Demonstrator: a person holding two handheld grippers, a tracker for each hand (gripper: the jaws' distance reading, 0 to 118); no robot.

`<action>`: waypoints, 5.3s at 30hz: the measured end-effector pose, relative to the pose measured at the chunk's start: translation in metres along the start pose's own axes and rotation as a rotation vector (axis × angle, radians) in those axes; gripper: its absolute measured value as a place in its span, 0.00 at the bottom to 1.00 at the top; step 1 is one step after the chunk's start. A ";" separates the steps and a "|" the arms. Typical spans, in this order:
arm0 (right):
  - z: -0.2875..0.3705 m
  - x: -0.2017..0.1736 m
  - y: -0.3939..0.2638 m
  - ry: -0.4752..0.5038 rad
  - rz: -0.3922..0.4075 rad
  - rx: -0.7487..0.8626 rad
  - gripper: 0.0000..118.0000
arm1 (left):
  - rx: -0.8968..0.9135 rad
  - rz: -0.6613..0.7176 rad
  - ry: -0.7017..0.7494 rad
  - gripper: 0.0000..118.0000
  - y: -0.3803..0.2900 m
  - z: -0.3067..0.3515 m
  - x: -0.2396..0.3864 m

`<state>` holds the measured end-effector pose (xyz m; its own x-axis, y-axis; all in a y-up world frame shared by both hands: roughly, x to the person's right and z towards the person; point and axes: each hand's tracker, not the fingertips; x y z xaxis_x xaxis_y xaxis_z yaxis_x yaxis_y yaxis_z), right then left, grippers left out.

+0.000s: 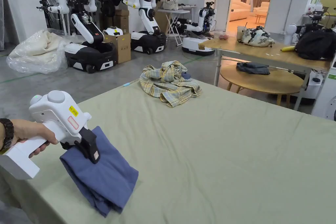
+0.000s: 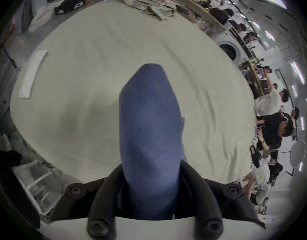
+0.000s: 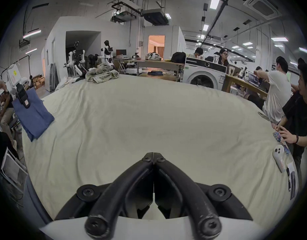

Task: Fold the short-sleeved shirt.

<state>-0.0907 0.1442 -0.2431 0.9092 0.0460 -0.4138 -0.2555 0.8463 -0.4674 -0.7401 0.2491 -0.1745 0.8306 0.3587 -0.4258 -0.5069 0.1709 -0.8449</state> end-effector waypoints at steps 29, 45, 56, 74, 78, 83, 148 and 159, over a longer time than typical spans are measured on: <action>0.011 0.034 0.004 -0.037 -0.075 0.051 0.00 | 0.446 -0.251 0.059 0.42 -0.091 -0.032 0.116; 0.051 0.116 0.020 -0.224 -0.160 0.264 0.00 | 1.001 -0.482 0.060 0.21 -0.195 -0.131 0.362; 0.058 0.122 0.029 -0.263 -0.161 0.385 0.00 | 1.147 -0.461 0.069 0.00 -0.223 -0.136 0.404; 0.058 0.119 0.020 -0.289 -0.180 0.388 0.00 | 1.154 -0.422 0.000 0.00 -0.224 -0.135 0.390; 0.056 0.116 0.018 -0.289 -0.168 0.379 0.00 | 1.149 -0.444 0.015 0.00 -0.225 -0.137 0.396; 0.057 0.114 0.016 -0.282 -0.172 0.380 0.00 | 1.144 -0.462 0.026 0.00 -0.227 -0.137 0.401; 0.043 0.121 0.045 -0.234 -0.400 0.210 0.72 | 1.148 -0.461 -0.003 0.65 -0.220 -0.131 0.382; 0.045 0.122 0.047 -0.199 -0.430 0.227 0.72 | 1.143 -0.484 -0.006 0.65 -0.220 -0.131 0.384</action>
<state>0.0228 0.2139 -0.2805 0.9667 -0.2500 -0.0548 0.2127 0.9036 -0.3717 -0.2795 0.2294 -0.1949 0.9886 0.0395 -0.1450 -0.0610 0.9873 -0.1469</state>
